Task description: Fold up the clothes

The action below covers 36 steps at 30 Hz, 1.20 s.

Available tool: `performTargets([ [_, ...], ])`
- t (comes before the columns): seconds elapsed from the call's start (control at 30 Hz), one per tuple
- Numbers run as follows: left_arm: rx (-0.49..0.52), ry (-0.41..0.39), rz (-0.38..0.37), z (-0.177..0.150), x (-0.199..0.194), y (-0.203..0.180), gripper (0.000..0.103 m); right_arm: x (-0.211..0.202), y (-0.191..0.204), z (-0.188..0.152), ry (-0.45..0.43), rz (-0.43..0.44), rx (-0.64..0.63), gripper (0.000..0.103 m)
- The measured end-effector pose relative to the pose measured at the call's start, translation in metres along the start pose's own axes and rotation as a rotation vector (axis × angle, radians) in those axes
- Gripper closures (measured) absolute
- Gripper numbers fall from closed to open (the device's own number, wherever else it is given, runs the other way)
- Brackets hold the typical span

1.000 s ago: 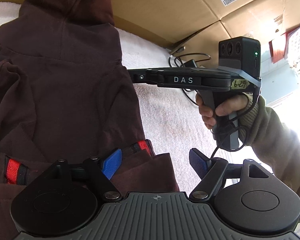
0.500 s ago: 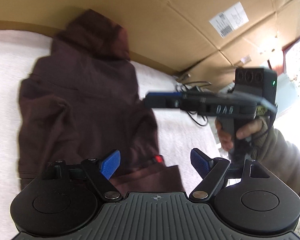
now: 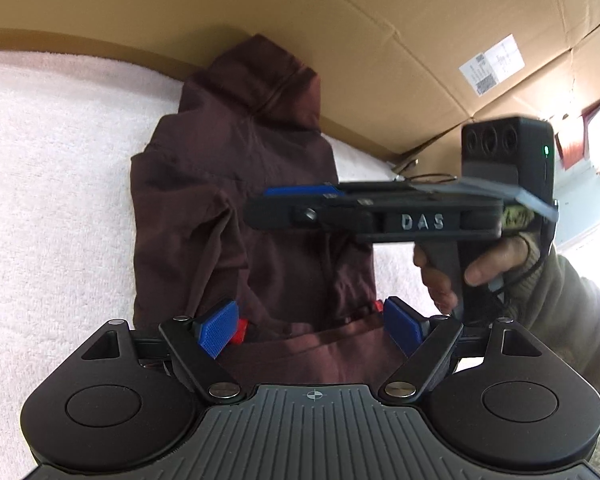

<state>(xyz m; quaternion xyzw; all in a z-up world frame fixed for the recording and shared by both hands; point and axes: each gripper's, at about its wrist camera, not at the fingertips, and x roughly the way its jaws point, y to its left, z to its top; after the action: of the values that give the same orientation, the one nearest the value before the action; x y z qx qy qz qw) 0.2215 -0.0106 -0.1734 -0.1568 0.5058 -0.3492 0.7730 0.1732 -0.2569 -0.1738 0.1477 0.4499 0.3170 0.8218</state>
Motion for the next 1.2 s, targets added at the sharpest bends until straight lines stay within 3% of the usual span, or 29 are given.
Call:
performTargets([
  [0.07,-0.006,0.001,-0.010,-0.003,0.001,0.004,0.014,0.012,0.005,0.004,0.013,-0.008,-0.004,0.046],
  [0.23,-0.010,0.005,-0.042,-0.007,-0.006,0.008,0.014,0.035,0.010,0.007,0.074,-0.100,-0.056,0.049],
  [0.27,-0.007,0.008,-0.046,-0.007,-0.007,0.009,0.014,0.038,0.008,0.007,0.093,-0.115,-0.048,0.055],
  [0.3,-0.007,0.010,-0.049,-0.008,-0.008,0.010,0.014,0.039,0.007,0.007,0.111,-0.117,-0.037,0.086],
  [0.33,-0.010,0.012,-0.052,-0.008,-0.009,0.011,0.013,0.037,0.007,0.006,0.119,-0.123,-0.025,0.100],
  [0.53,-0.043,0.015,-0.070,-0.010,-0.013,0.021,0.013,0.034,0.004,0.005,0.112,-0.229,0.096,0.098],
  [0.6,-0.045,0.013,-0.071,-0.010,-0.015,0.022,0.013,0.038,0.002,0.005,0.104,-0.239,0.141,0.085],
  [0.7,-0.044,0.000,-0.076,-0.010,-0.022,0.023,0.013,0.026,0.006,0.006,0.023,-0.233,0.162,0.066],
  [0.73,-0.045,-0.005,-0.075,-0.011,-0.024,0.024,0.013,0.019,0.007,0.006,-0.011,-0.232,0.163,0.065],
  [0.8,-0.054,-0.013,-0.077,-0.012,-0.028,0.026,0.013,0.005,0.007,0.004,-0.058,-0.213,0.165,0.065],
  [0.87,-0.061,-0.014,-0.080,-0.012,-0.030,0.028,0.012,-0.001,0.009,0.000,-0.040,-0.201,0.119,0.066],
  [0.93,-0.067,-0.012,-0.083,-0.012,-0.030,0.029,0.012,0.001,0.014,-0.006,0.022,-0.192,0.049,0.081],
  [1.03,-0.066,-0.009,-0.087,-0.012,-0.028,0.028,0.012,0.012,0.020,-0.012,0.084,-0.156,0.031,0.082],
  [1.2,-0.041,-0.003,-0.087,-0.014,-0.030,0.021,0.012,0.031,0.025,-0.013,0.080,-0.177,0.074,0.080],
])
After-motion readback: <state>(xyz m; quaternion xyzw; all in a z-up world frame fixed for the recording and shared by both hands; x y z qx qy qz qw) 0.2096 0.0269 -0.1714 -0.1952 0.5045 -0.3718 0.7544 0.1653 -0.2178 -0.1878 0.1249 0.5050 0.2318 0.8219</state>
